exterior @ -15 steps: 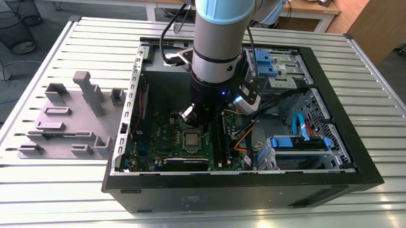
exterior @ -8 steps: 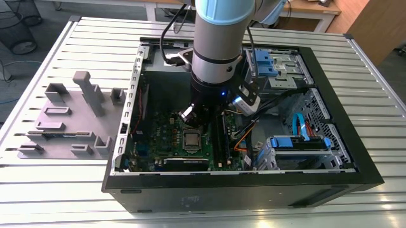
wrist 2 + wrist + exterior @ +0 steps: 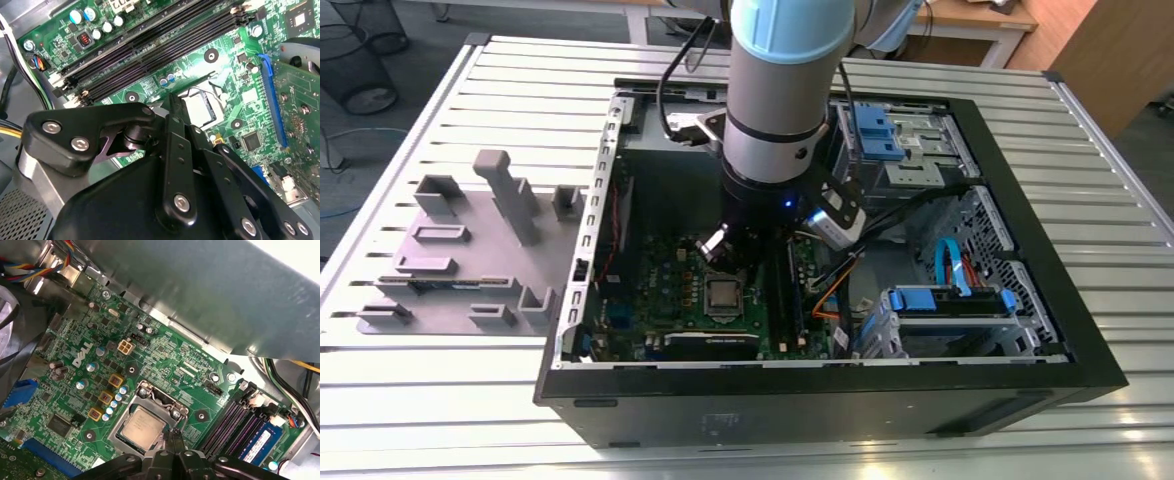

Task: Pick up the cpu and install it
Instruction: 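Install the first cpu locking lever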

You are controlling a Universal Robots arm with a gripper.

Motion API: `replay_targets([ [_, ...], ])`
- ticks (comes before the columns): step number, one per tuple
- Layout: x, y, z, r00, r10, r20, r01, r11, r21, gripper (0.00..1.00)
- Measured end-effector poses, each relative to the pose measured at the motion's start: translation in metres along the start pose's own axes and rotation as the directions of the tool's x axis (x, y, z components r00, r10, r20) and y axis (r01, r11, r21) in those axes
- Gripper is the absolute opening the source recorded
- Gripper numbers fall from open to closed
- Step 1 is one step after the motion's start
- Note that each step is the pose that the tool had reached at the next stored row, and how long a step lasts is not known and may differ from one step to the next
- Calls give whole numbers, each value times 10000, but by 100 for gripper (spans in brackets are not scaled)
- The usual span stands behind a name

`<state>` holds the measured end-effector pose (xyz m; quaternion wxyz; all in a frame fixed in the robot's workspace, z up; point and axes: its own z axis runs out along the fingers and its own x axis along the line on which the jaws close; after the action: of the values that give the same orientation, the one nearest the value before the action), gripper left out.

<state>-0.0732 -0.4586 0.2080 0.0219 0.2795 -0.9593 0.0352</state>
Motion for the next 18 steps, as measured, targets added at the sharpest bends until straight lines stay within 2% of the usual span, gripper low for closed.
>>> replay_targets([
  [9,11,-24,11,9992,390,-23,-390,9992,-21,10],
  [18,5,-68,25,9983,587,-36,-587,9983,-32,10],
])
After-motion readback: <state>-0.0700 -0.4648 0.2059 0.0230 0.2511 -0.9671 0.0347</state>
